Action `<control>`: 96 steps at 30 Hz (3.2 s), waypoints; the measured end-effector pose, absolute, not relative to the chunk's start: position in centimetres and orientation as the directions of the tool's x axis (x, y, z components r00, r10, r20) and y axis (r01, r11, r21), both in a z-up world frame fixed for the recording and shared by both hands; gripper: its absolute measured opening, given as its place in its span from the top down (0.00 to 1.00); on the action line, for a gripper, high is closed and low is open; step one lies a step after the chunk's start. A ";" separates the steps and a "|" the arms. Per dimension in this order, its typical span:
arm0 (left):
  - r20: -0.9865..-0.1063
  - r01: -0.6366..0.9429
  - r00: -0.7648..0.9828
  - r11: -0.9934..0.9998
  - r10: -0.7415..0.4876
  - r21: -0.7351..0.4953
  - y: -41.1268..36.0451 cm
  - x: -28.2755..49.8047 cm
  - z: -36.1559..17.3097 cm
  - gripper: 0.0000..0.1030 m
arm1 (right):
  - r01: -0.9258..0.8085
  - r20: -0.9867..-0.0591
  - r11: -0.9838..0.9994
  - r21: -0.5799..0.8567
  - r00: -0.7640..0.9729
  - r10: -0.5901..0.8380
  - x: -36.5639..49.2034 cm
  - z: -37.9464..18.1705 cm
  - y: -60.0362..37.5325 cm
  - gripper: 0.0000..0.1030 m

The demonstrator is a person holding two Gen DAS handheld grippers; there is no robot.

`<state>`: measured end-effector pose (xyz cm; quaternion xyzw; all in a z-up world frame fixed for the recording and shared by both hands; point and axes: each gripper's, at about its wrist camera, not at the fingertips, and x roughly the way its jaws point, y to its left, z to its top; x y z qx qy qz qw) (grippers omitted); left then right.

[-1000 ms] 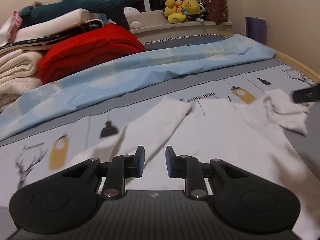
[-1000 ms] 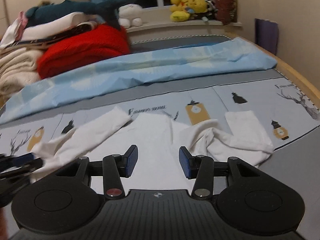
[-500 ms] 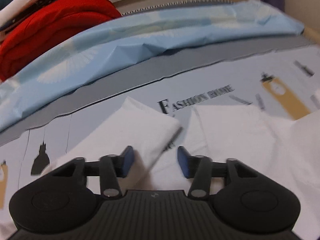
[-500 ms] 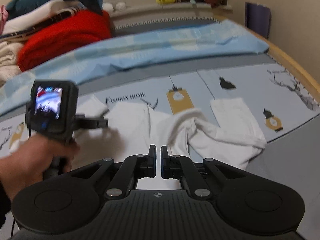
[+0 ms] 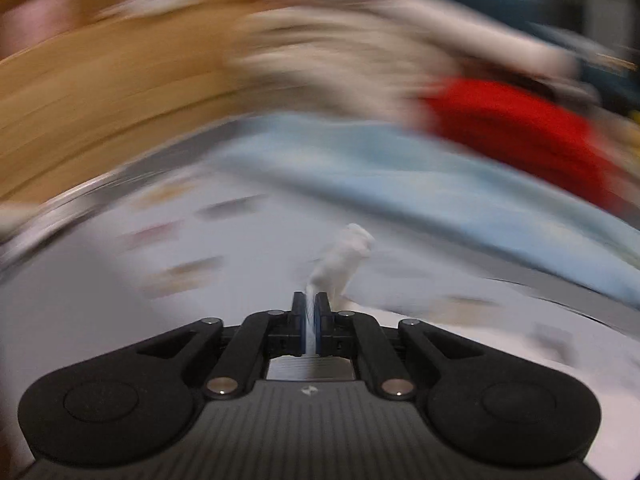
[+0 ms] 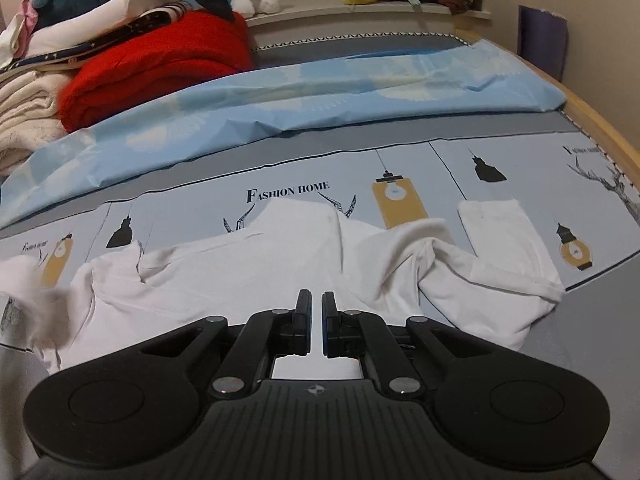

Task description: Fold small clothes

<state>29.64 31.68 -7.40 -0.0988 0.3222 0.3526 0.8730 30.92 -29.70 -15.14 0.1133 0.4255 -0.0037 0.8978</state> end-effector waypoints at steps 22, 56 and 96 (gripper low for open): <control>-0.918 -0.704 0.133 0.687 0.374 0.178 35.3 30.3 -20.8 0.59 | 0.386 -0.754 0.873 0.297 0.656 -0.034 30.7 -17.2 -40.9 0.82; -0.828 -0.433 0.509 0.901 0.236 -0.009 17.9 37.4 -13.7 0.55 | 0.812 -0.426 0.469 0.347 0.582 -0.693 28.5 -19.4 -61.9 0.96; -0.769 -0.131 0.639 0.987 0.014 -0.091 15.0 39.9 -18.0 0.55 | 0.405 -0.564 0.852 0.332 0.809 -0.164 38.9 -24.2 -48.8 0.49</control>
